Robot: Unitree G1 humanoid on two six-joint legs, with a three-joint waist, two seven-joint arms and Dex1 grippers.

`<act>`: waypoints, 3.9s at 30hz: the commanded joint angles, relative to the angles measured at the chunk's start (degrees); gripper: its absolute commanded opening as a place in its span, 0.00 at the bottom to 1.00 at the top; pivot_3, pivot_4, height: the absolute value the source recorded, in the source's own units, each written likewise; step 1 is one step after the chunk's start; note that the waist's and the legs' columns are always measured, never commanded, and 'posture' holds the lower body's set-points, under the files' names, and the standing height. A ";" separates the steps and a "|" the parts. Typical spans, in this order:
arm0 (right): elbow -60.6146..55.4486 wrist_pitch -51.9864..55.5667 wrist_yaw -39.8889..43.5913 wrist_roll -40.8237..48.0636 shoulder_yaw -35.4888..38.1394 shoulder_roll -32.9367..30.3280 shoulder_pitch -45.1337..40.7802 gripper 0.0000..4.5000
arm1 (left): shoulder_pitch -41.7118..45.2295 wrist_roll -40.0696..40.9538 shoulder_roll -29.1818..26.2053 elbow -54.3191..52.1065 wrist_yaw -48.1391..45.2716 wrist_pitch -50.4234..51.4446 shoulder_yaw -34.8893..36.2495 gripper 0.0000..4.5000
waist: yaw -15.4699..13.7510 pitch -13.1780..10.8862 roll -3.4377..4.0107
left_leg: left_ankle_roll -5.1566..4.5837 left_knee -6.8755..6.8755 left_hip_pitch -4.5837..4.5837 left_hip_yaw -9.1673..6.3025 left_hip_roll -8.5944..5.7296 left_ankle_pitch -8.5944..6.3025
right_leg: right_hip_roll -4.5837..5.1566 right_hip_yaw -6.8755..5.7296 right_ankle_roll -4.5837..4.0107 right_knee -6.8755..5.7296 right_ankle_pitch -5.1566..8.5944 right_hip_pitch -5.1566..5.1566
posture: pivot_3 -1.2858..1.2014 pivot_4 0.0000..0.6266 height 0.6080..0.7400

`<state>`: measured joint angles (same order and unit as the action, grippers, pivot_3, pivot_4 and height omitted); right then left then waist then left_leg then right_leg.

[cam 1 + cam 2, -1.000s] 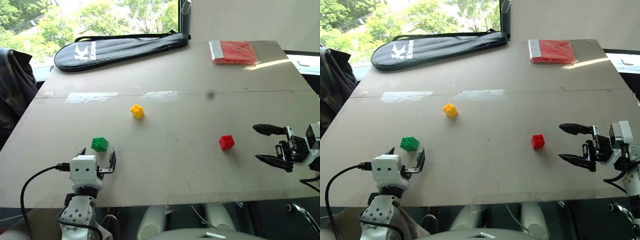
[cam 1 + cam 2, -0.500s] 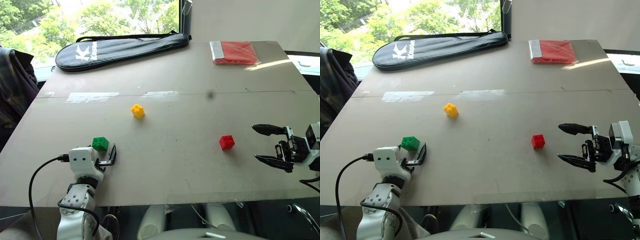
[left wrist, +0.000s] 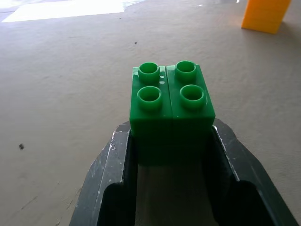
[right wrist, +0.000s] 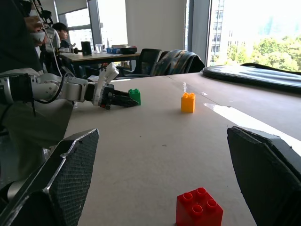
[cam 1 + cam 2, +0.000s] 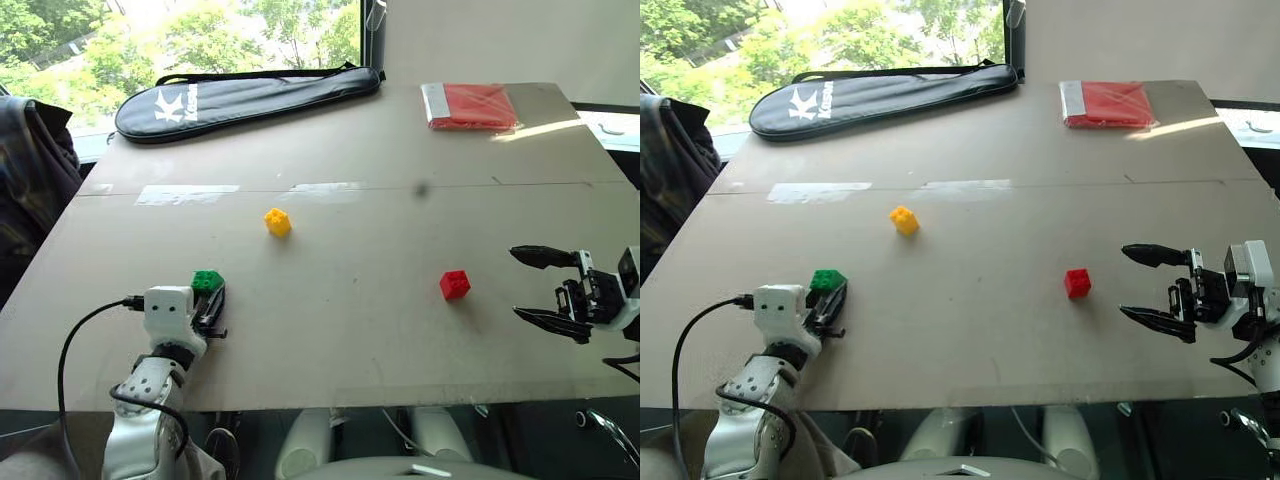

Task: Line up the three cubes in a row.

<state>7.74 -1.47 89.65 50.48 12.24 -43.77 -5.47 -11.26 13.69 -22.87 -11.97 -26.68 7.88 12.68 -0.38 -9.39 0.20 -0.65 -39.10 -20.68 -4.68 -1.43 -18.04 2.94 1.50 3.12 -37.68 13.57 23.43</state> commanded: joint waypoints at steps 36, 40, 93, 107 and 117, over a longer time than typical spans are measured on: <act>2.51 -5.04 2.85 -4.79 3.63 1.70 4.09 1.00 | 46.46 -9.79 8.84 38.38 -40.21 -11.98 -34.67 0.28 | 1.03 -0.13 -0.21 | 0.01 -0.14 -0.09 -0.11 -0.20 0.01 | -0.05 0.02 0.08 -0.09 0.02 0.04 | 0.52 0.24 1.00; 3.05 -5.37 2.85 -5.15 3.61 1.95 3.92 1.00 | 46.70 -10.40 9.12 39.31 -39.01 -12.82 -34.49 0.28 | 1.04 -0.13 -0.21 | -0.01 -0.14 -0.06 -0.11 -0.21 0.01 | -0.04 0.02 0.09 -0.13 0.01 0.03 | 0.52 0.24 1.00; 4.73 -7.08 2.85 -5.77 3.15 1.87 3.91 1.00 | 43.13 -11.57 13.59 38.21 -33.75 -11.41 -34.10 0.92 | 0.51 -0.10 -0.16 | 0.02 -0.17 -0.01 -0.17 -0.24 0.02 | 0.03 -0.02 0.09 -0.15 0.01 -0.06 | 0.52 0.24 1.00; 4.61 -6.76 2.85 -6.01 3.35 1.62 3.73 1.00 | 37.90 -10.84 13.04 31.31 -33.34 -9.81 -34.89 0.92 | 0.37 -0.09 -0.14 | 0.05 -0.17 0.03 -0.23 -0.25 0.04 | 0.05 -0.07 0.11 -0.09 0.00 -0.14 | 0.52 0.24 1.00; 5.11 -6.74 2.85 -6.19 2.60 1.17 3.11 1.00 | 38.28 -8.31 11.82 30.36 -35.88 -8.70 -33.43 0.92 | 0.96 -0.09 -0.14 | 0.04 -0.17 0.03 -0.23 -0.24 0.04 | 0.04 -0.07 0.11 -0.08 0.01 -0.14 | 0.52 0.24 1.00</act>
<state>13.78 -7.76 89.70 43.71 14.01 -41.72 -1.62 27.78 4.54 -10.73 19.59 -61.27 -1.23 -20.52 0.58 -9.48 0.05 -0.62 -39.27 -20.65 -4.90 -1.67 -18.01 2.98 1.43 3.23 -37.76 13.57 23.29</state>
